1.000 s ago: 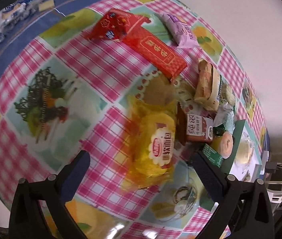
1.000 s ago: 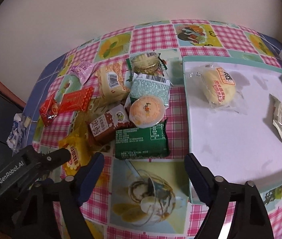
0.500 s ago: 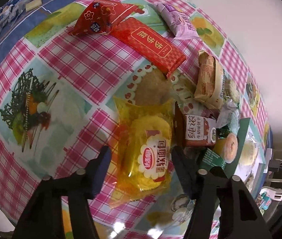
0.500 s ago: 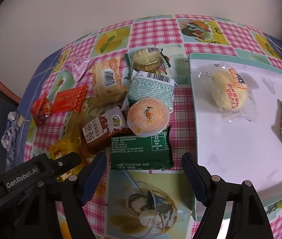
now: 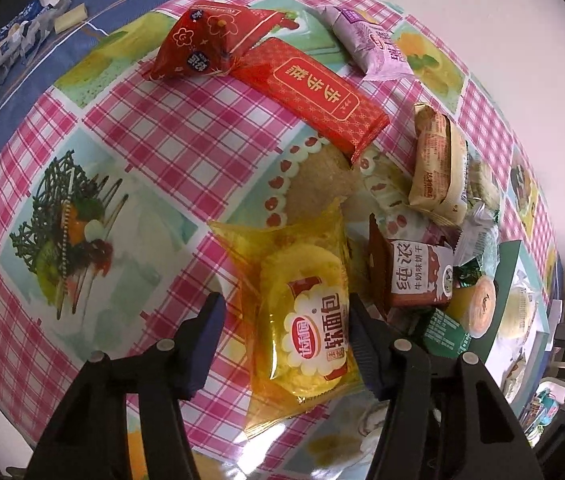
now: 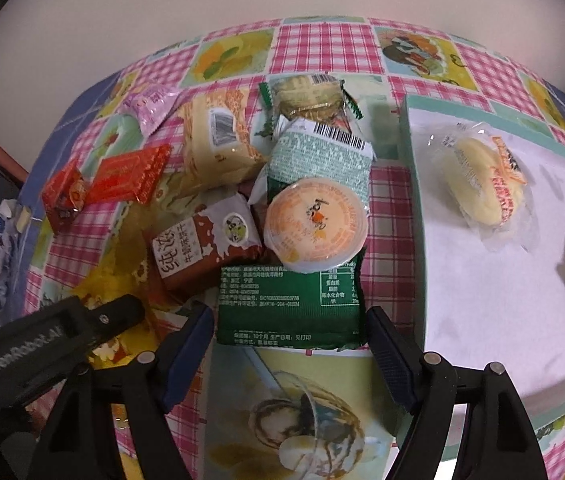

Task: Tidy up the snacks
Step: 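Grasp the yellow bread bag with the left tool while the right tool grasps the green packet, then drop the yellow bag into the tray with the left tool while the right tool releases the green packet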

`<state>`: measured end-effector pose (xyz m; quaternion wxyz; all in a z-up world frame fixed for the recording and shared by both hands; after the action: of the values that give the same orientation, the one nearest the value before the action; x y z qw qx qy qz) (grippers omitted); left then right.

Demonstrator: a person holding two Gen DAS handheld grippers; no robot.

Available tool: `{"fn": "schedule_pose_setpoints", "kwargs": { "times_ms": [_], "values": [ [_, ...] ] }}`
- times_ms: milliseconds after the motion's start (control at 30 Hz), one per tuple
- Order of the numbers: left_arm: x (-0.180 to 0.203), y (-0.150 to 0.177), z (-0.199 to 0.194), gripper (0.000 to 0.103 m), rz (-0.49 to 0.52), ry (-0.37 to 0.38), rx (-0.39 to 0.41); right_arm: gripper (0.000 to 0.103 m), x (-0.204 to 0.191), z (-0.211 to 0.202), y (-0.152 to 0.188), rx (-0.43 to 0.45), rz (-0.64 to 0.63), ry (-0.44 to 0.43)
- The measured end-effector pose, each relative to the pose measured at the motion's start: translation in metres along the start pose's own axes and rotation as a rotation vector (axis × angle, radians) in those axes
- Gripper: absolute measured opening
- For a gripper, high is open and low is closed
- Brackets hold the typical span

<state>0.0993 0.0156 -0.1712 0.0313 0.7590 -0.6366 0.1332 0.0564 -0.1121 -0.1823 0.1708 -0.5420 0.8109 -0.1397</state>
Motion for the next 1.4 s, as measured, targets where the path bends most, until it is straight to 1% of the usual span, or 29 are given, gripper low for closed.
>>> {"fn": "schedule_pose_setpoints", "kwargs": {
  "times_ms": [67,400,500,700,767,967,1033,1133,1300,1400],
  "values": [
    [-0.003,0.001,0.001,0.062,0.006,-0.006,0.004,0.08,0.0,0.004,0.001,-0.004,0.006,-0.004],
    [0.006,0.001,0.004,0.062,0.068,-0.07,0.029,0.08,-0.002,0.009,0.002,0.013,-0.044,0.055],
    [0.006,0.001,0.004,0.062,0.064,-0.069,0.026,0.08,-0.004,0.011,0.0,0.016,-0.062,0.065],
    [0.005,0.001,0.004,0.061,0.072,-0.072,0.026,0.08,-0.011,0.015,0.008,0.022,-0.109,0.1],
    [0.006,0.002,0.004,0.054,0.067,-0.066,0.025,0.074,-0.012,0.014,0.008,0.022,-0.107,0.098],
    [0.004,0.002,-0.001,0.045,0.053,-0.046,0.025,0.072,-0.01,0.005,0.003,0.019,-0.085,0.09],
    [0.004,0.001,-0.005,0.044,0.047,-0.038,0.032,0.072,-0.006,0.001,0.0,0.017,-0.065,0.072],
    [0.001,-0.004,-0.017,0.042,0.047,-0.025,0.056,0.072,-0.002,-0.014,-0.003,0.025,-0.032,0.018],
    [0.002,-0.009,-0.041,0.041,0.05,0.007,0.105,0.072,0.001,-0.034,-0.008,0.042,-0.006,-0.007],
    [0.004,-0.012,-0.057,0.041,0.056,0.027,0.139,0.072,0.001,-0.047,-0.011,0.061,-0.009,-0.006]
  ]
}}
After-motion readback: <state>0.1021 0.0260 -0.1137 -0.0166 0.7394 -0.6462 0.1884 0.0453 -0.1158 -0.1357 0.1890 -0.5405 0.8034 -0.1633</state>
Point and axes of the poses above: each gripper's, at about its wrist camera, not at the fingertips, and z roughly the way its jaws point, x to its right, y to its underside, the point moved 9 cm from there along z, roughly the way its jaws point, and after that the axes turned 1 degree about -y, right-handed, at the moved point
